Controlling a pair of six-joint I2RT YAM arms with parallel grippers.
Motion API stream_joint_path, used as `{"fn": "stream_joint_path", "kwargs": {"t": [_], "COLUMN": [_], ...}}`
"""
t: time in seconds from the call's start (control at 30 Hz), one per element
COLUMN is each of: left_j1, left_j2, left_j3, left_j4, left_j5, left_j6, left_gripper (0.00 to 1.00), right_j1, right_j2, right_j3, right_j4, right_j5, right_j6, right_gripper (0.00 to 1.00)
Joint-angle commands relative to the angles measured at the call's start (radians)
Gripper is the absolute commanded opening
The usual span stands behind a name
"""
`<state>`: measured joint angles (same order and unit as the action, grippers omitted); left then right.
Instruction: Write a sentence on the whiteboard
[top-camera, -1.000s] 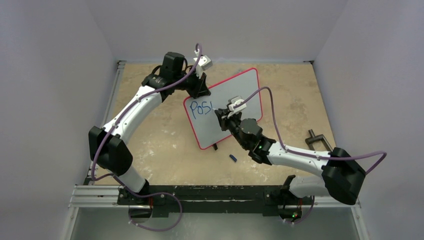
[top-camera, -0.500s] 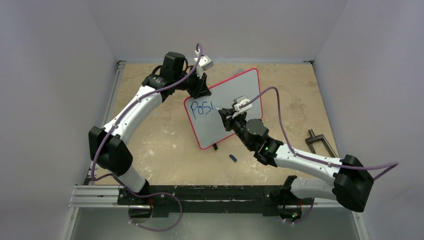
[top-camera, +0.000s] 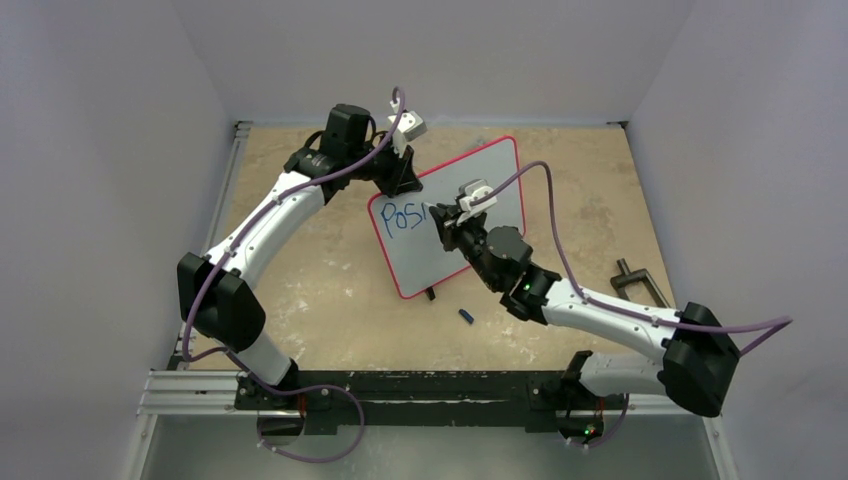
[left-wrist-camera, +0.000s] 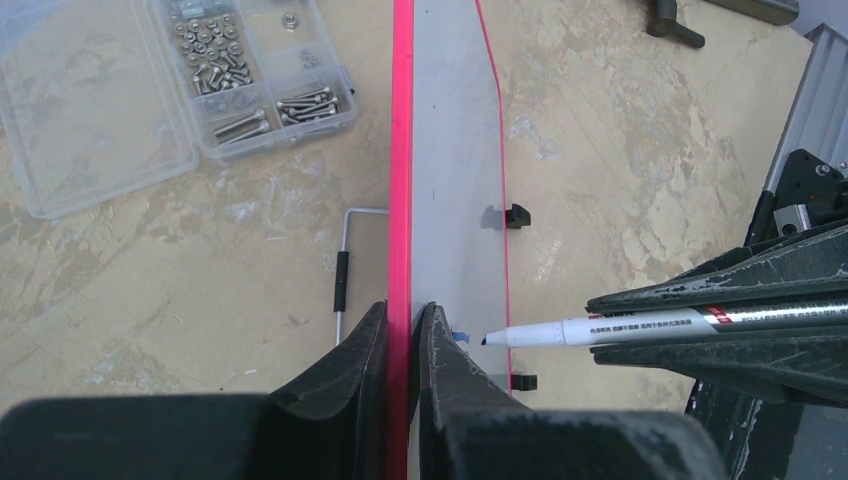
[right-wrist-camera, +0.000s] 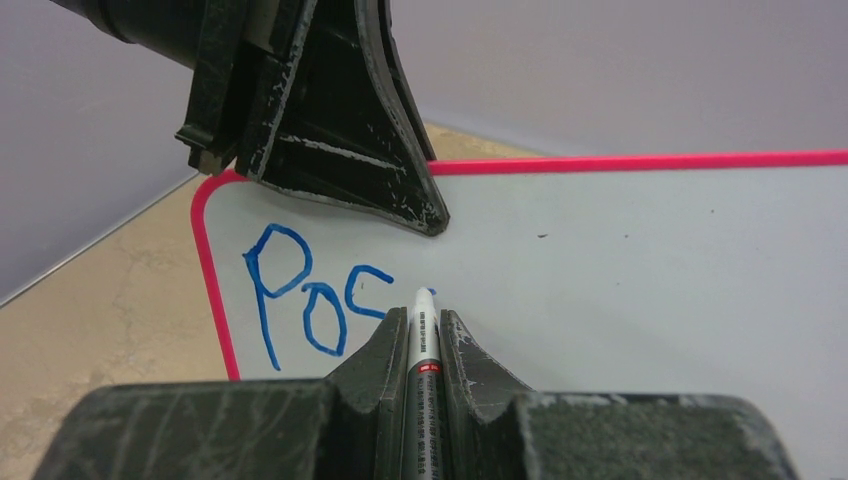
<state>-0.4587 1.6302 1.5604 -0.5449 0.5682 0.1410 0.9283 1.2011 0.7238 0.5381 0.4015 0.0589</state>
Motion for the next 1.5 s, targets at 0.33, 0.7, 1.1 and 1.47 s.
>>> {"fn": "stream_joint_path", "kwargs": {"t": [0.33, 0.7, 1.1, 1.47], "left_j1": [-0.016, -0.017, -0.017, -0.016], "left_j2": [0.028, 0.027, 0.028, 0.030], "left_j3": [-0.017, -0.018, -0.017, -0.016], "left_j4": [-0.119, -0.119, -0.120, -0.121], "left_j5": [-0.113, -0.111, -0.111, -0.110], "left_j6": [0.097, 0.097, 0.095, 0.094], "left_gripper": [0.00, 0.00, 0.00, 0.00], "right_j1": [-0.003, -0.004, -0.009, -0.008], "right_j2": [0.081, 0.091, 0.065, -0.038], "right_j3": [0.112, 0.093, 0.088, 0.066], "right_j4": [0.058, 0.062, 0.033, -0.017], "right_j5": [-0.021, 0.023, 0.047, 0.062], "right_j6": [-0.037, -0.054, -0.080, -0.021], "right_gripper": [0.00, 0.00, 0.00, 0.00]}}
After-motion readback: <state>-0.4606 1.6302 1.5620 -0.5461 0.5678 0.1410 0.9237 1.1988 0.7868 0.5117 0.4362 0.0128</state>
